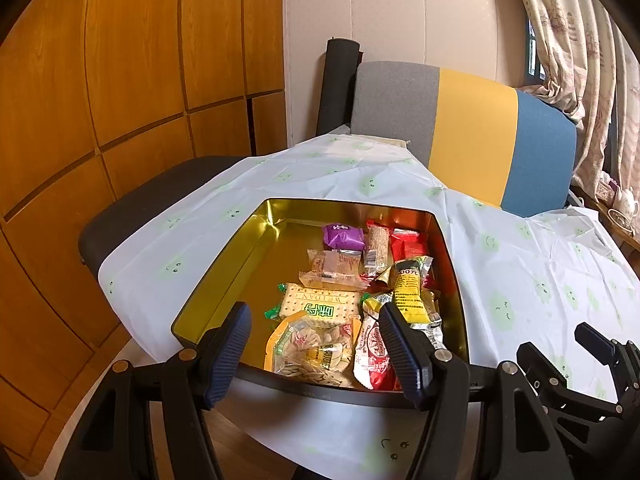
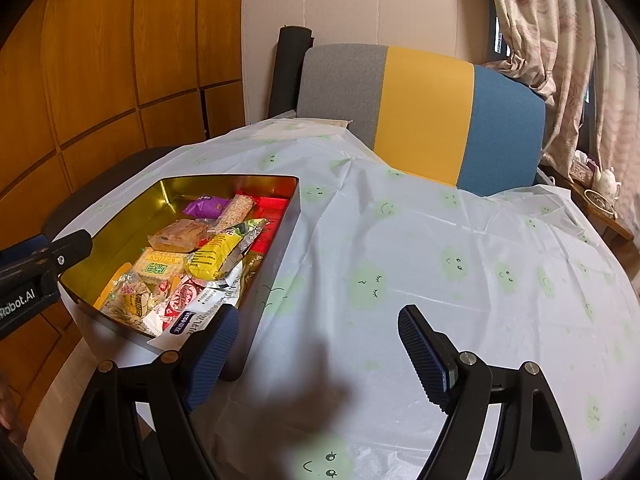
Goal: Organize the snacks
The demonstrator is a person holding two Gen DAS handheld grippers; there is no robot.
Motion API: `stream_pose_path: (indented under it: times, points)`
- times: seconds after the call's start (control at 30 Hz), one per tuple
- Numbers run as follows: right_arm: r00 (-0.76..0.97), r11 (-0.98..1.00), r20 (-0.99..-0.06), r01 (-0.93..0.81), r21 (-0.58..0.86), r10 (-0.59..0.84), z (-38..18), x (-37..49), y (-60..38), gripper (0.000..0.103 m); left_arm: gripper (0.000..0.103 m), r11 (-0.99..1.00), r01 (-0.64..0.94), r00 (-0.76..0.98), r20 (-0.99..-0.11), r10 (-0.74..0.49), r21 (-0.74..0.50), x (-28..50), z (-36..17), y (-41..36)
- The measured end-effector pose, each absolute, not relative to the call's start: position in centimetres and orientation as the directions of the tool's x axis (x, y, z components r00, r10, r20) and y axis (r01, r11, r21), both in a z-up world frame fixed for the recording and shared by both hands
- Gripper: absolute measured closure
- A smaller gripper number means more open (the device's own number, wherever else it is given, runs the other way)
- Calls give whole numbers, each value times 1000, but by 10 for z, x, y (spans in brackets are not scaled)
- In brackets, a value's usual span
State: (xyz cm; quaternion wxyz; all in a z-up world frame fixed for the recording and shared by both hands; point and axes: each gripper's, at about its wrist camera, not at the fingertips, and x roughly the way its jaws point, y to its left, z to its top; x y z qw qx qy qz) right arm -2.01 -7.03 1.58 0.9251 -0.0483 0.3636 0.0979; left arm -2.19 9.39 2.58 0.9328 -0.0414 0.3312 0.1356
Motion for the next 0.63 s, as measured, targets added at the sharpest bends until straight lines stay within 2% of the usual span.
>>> stream_pose_path:
  times: [0.4,0.43,0.47,0.5,0.63]
  points:
    - [715,977,-683,-214,-16,145,15,-20,-71,21,37,962,-273,745,-630,218,10,-21,24,93]
    - [716,977,-683,-213,-17,144,15,-20,-70,21,39,961,-275,750,-624,220,9,-22,25,93]
    - [715,977,-684,-213,-18,144,15,-20,-71,21,48,960,-280,755,-615,227,11,-23,25,94]
    - [714,977,-685,-213,-17,144,14,-19,-71,21,52,959,-282,760,-606,236,20,-23,26,93]
    - [712,979,-688,-204,-10,141,11,-18,-76,21,52,958,-285,766,-595,243,23,-23,28,94]
